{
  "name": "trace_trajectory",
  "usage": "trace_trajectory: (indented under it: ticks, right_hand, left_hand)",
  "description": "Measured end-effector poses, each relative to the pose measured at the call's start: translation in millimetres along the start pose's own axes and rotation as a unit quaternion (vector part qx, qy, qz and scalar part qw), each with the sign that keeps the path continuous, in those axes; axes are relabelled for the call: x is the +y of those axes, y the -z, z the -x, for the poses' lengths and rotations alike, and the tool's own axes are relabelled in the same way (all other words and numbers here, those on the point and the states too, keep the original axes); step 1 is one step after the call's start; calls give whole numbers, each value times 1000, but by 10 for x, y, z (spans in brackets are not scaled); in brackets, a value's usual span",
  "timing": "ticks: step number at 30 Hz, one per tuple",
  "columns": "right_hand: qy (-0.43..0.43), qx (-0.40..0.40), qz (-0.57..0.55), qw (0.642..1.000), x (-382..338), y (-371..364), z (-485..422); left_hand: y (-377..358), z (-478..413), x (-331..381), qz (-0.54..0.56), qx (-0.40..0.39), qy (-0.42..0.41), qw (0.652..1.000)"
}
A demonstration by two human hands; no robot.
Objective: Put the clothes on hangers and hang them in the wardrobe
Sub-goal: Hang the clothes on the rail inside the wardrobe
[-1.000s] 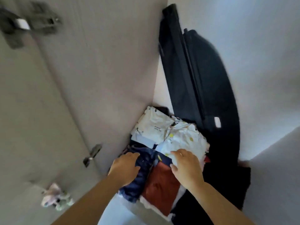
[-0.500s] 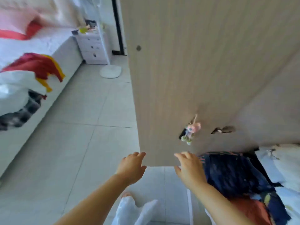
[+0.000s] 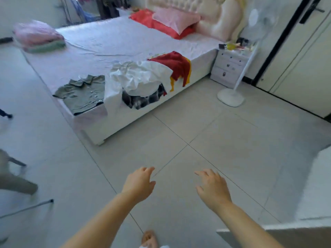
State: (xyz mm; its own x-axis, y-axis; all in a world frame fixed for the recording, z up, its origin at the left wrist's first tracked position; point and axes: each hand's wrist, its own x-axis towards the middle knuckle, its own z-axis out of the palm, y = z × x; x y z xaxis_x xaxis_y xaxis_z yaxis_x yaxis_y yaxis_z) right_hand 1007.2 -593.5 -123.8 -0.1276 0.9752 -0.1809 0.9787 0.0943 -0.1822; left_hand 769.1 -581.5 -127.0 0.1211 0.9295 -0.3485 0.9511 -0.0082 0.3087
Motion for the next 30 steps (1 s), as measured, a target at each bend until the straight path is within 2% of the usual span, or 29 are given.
trace_trajectory:
  ticks: [9, 22, 30]
  right_hand:
    - [115, -30, 28, 993, -1063, 124, -1651]
    - [276, -78, 52, 957, -2271, 341, -4374]
    - [323, -99, 78, 938, -3221, 444, -5717]
  left_hand:
    - [700, -712, -1127, 56, 53, 112, 991]
    - [1745, -2261, -2230, 86, 100, 266, 955]
    - [2377, -3111, -3037, 102, 103, 304, 942]
